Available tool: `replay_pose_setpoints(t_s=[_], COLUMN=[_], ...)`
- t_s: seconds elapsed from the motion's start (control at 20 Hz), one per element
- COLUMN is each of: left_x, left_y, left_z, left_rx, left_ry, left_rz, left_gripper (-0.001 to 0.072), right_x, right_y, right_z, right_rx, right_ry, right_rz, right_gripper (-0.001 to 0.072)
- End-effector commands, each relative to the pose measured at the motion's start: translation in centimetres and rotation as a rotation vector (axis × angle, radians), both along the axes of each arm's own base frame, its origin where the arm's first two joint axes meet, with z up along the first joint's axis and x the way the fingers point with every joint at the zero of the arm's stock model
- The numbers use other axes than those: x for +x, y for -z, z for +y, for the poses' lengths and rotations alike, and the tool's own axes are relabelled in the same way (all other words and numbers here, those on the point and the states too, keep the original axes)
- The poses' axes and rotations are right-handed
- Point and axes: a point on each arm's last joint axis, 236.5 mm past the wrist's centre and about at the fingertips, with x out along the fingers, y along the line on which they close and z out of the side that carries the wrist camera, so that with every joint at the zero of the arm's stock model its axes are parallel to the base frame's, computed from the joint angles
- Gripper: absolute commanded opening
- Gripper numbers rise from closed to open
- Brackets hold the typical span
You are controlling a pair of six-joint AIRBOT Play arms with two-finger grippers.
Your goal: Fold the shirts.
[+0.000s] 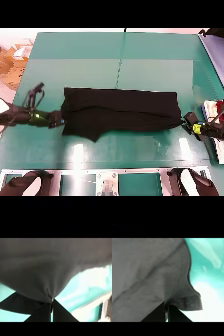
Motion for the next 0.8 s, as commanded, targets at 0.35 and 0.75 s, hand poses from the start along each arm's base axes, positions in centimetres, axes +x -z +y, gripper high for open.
replay_pose_setpoints(t_s=[0.35, 0.75], left_x=[16.4, 27.3], left_y=[0.1, 4.2], left_z=[0.5, 2.4], left_rx=[-0.037, 0.019], left_ry=[-0.082, -0.239], left_rz=[-0.129, -0.262], left_gripper=[0.0020, 0.0674], right_x=[12.1, 19.6], right_y=[-0.5, 1.4], right_z=[-1.5, -4.2], right_rx=[0.180, 0.134], right_ry=[-0.014, -0.135], right_rz=[-0.076, -0.179], right_gripper=[0.0028, 0.0494])
